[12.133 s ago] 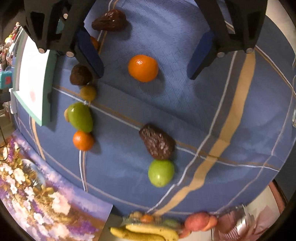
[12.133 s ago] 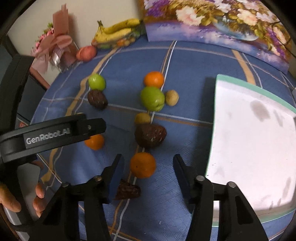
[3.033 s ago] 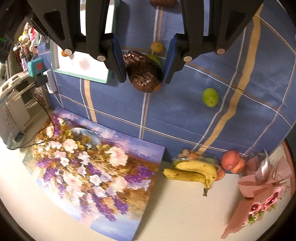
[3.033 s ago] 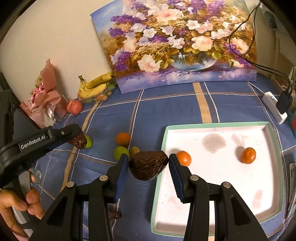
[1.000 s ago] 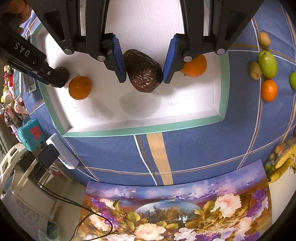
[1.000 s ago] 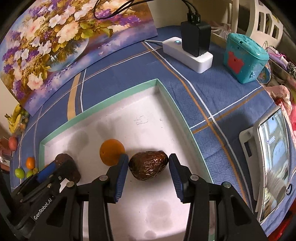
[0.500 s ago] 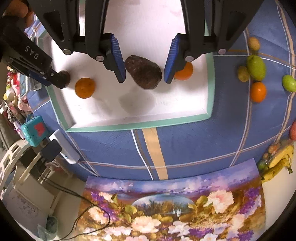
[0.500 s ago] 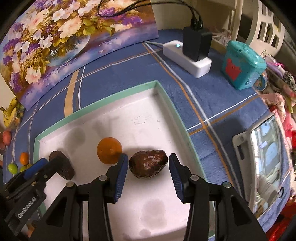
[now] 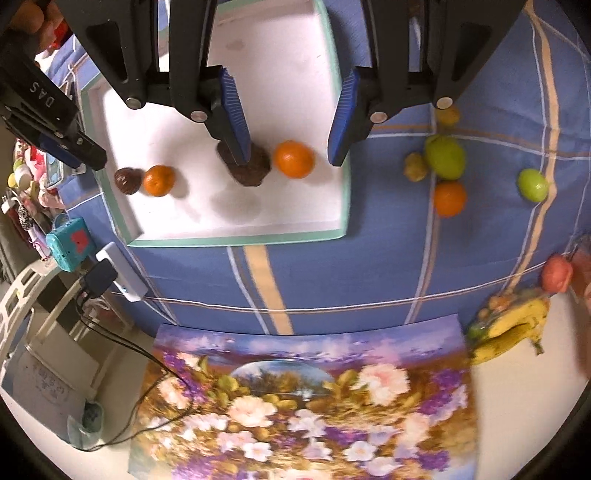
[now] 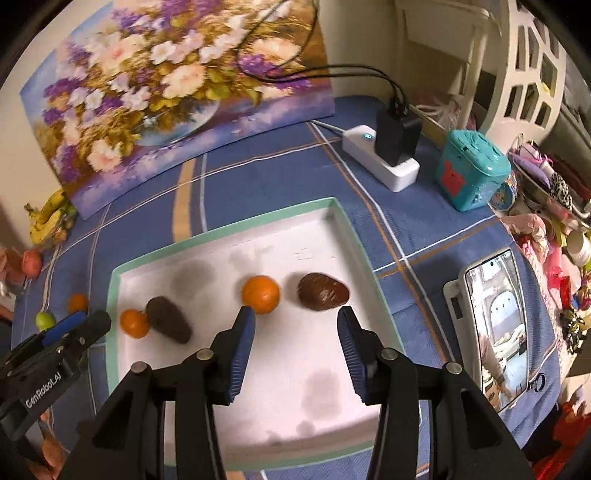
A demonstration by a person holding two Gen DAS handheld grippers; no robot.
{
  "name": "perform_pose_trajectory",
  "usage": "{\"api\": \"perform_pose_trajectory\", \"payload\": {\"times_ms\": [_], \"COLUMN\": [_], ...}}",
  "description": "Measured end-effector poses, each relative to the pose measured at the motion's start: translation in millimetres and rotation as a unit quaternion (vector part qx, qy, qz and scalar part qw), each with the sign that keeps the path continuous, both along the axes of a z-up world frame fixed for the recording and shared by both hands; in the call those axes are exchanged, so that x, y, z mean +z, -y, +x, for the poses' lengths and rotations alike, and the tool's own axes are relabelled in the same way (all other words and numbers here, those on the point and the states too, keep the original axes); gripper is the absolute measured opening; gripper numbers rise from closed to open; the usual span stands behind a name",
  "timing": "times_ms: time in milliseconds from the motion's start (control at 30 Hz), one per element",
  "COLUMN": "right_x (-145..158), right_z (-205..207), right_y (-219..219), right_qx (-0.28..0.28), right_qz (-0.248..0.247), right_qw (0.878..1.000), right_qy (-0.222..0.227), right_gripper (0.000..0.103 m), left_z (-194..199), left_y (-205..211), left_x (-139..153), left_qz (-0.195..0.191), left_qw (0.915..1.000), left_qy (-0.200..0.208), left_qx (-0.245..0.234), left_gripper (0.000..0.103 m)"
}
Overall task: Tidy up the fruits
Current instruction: 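Withdraw both open tools from the tray toward the remaining fruits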
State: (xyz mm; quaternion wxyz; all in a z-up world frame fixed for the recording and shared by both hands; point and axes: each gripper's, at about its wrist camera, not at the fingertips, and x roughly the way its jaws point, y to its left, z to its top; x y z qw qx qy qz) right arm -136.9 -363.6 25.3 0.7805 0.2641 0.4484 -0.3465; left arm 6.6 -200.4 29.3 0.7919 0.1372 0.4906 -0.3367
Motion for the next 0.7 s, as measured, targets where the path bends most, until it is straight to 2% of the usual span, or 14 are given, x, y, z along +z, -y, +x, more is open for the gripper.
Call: {"api": "perform_pose_trajectory", "payload": {"times_ms": [67, 100, 133, 233, 267, 300, 333, 400, 533, 600, 700], "right_x": [3, 3, 3, 3, 2, 1, 0, -3, -13, -18, -20], "right_z": [1, 2, 4, 6, 8, 9, 9, 10, 9, 9, 10], "right_y": [-9, -12, -17, -25, -28, -31, -33, -37, -45, -50, -56], "right_qx": [0.009, 0.012, 0.015, 0.024, 0.026, 0.027, 0.026, 0.025, 0.031, 0.034, 0.036], "right_qz": [-0.007, -0.009, -0.011, -0.015, -0.015, -0.015, -0.016, -0.017, -0.014, -0.017, -0.023], "right_qw": [1.000, 1.000, 1.000, 1.000, 0.999, 0.999, 0.999, 1.000, 0.999, 0.999, 0.999], "right_qy": [-0.005, -0.007, -0.010, -0.013, -0.013, -0.013, -0.013, -0.010, -0.008, -0.016, -0.015], "right_gripper": [0.047, 0.047, 0.047, 0.048, 0.051, 0.062, 0.068, 0.078, 0.081, 0.094, 0.098], "left_z": [2, 3, 5, 8, 8, 10, 11, 14, 18, 20, 23], "left_y": [-9, -15, -20, -34, -37, -41, -46, -53, -70, -78, -87], "left_x": [0, 0, 0, 1, 1, 0, -1, -4, -5, -4, -2], "left_qz": [0.001, 0.003, 0.005, 0.015, 0.018, 0.023, 0.029, 0.037, 0.040, 0.033, 0.028], "left_qw": [1.0000, 0.9998, 0.9997, 0.9990, 0.9987, 0.9983, 0.9976, 0.9965, 0.9946, 0.9944, 0.9940], "left_qy": [-0.001, -0.001, 0.000, 0.006, 0.007, 0.009, 0.009, 0.009, 0.006, 0.002, 0.002], "left_qx": [0.009, 0.017, 0.023, 0.043, 0.047, 0.054, 0.062, 0.075, 0.095, 0.101, 0.106], "left_gripper": [0.051, 0.061, 0.066, 0.070, 0.073, 0.081, 0.090, 0.102, 0.103, 0.103, 0.103]}}
